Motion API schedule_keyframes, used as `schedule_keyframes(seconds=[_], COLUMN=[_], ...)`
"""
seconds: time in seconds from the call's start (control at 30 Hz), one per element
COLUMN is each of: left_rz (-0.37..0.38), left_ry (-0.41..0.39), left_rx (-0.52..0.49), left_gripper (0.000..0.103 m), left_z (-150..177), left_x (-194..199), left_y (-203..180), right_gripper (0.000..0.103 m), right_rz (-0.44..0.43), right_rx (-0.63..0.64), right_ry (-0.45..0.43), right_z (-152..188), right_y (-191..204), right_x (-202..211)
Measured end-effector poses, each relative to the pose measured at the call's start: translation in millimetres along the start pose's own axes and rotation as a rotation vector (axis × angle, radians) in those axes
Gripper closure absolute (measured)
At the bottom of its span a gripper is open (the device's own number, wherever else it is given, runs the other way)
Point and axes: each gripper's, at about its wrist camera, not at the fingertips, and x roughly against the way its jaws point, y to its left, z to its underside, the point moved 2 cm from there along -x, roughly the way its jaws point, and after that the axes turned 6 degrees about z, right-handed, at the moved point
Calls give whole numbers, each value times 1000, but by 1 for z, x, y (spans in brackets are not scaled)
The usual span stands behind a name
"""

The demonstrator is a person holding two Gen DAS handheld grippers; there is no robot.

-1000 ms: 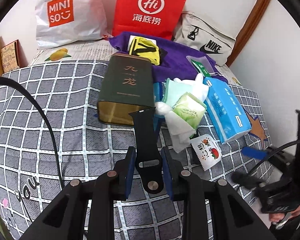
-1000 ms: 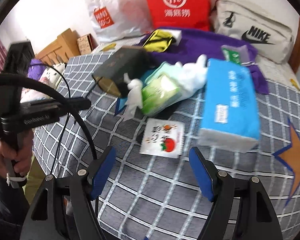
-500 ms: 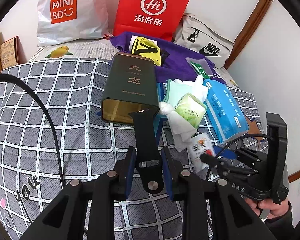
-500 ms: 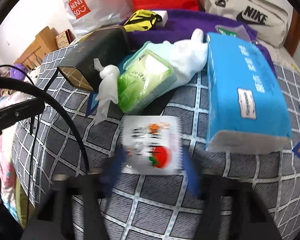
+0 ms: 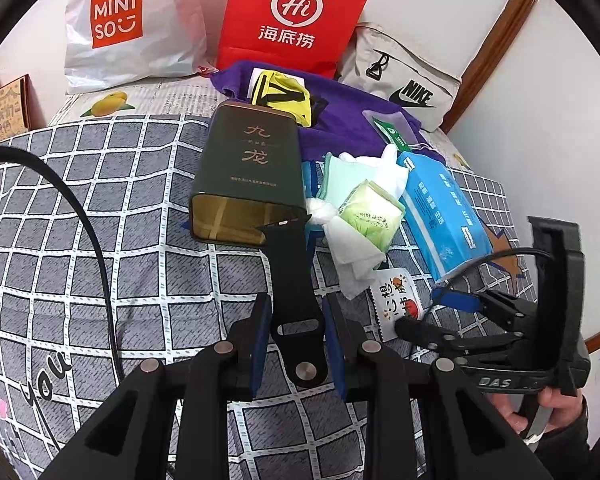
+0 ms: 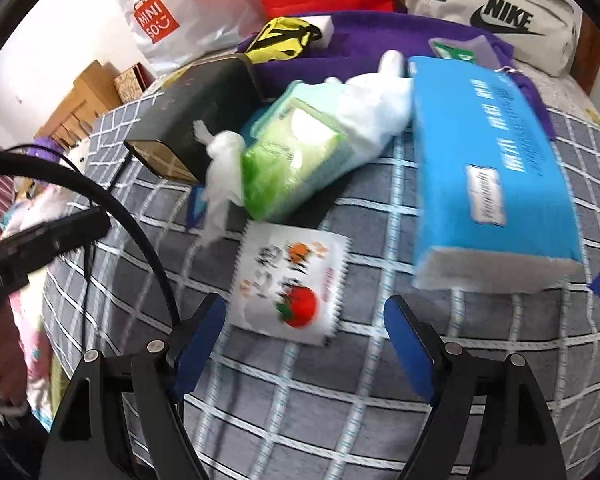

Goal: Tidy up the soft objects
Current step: 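Grasp the white tomato-print packet with the right tool, then carry the tomato packet onto the purple towel and open the right tool while the left holds the strap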

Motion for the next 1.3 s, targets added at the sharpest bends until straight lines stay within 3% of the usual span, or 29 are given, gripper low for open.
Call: schedule_keyframes(seconds=[0.1,0.23,0.27,0.3,0.33,0.4,0.5,0.73,1.3], left_rz=[-3,-8,-8,-7,-6,-4,-5,-5,-13], left_ry=[0,-3,-4,-4,-4,-5,-5,-13,-48], left_rx=[5,12,13,15,15,14,13,15,-24], left_gripper=[78,78,78,78,78,78,78,78,78], left_z=[0,0,0,0,0,1,1,-2,-33], left_x=[1,3,3,3,3,4,4,8,25], left_y=[2,4,5,5,5,5,5,4,-9], right_gripper=[21,22,31,50,57,64,70,71,71], right_rz=[7,105,124,143,170,174,108,53,63], right_rx=[5,51,58,69,102,136,110,62,105], right_ry=[15,-29,-39,-52,-71,-76,-53,-51,-176], right_z=[-5,-8,-8,-8,-7,-7,-5,2,-27], right_y=[14,33,36,38,42,44,36,17,-5], right_x=[-11,-22,-23,-24,-23,-21,-14,15,73])
